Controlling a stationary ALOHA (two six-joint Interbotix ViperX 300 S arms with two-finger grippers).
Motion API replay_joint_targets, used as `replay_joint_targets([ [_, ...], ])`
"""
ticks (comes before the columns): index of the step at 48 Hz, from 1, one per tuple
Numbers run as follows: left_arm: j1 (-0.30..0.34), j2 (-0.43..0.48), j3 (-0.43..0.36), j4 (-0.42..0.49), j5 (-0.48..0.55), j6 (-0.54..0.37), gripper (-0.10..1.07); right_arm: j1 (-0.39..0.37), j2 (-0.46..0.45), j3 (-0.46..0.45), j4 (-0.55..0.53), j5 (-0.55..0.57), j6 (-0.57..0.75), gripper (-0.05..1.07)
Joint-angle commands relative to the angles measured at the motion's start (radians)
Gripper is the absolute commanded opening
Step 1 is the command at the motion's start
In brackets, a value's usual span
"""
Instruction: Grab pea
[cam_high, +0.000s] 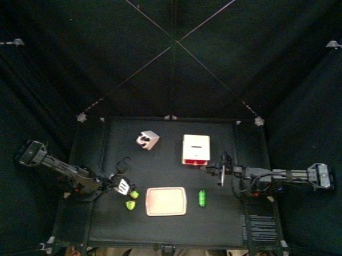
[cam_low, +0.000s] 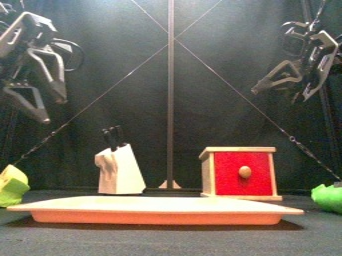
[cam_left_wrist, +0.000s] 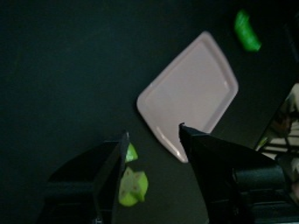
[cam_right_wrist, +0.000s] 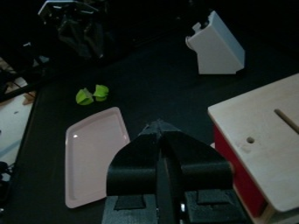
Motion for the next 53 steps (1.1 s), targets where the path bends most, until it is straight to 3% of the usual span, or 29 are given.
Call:
replay_joint_targets([
  [1, 0.083, -0.046, -0.006, 0.092, -0.048, 0.058, 0.86, -0.009, 0.005, -0.029, 0.003, 0.006, 0.046, 0.01],
  [6, 0.166, -0.057, 0.005, 0.164, -0.126, 0.118, 0.86, -0.018, 0.005, -0.038, 0.005, 0.015, 0.104, 0.01],
  [16, 0.301, -0.061, 0.009, 0.218, -0.325, 0.213, 0.86, -0.011, 0.014, -0.020, 0.011, 0.028, 0.259, 0.01],
  [23, 0.365, -0.064, 0.011, 0.287, -0.397, 0.290, 0.86, -0.008, 0.017, -0.037, 0.012, 0.124, 0.408, 0.01],
  [38, 0.399, -0.066, 0.002, 0.367, -0.428, 0.396, 0.85, 0.009, 0.029, -0.133, 0.006, 0.376, 0.693, 0.01],
  [53, 0.451, -0.069, -0.008, 0.448, -0.502, 0.463, 0.86, 0.060, 0.080, -0.325, -0.017, 0.483, 0.876, 0.06],
])
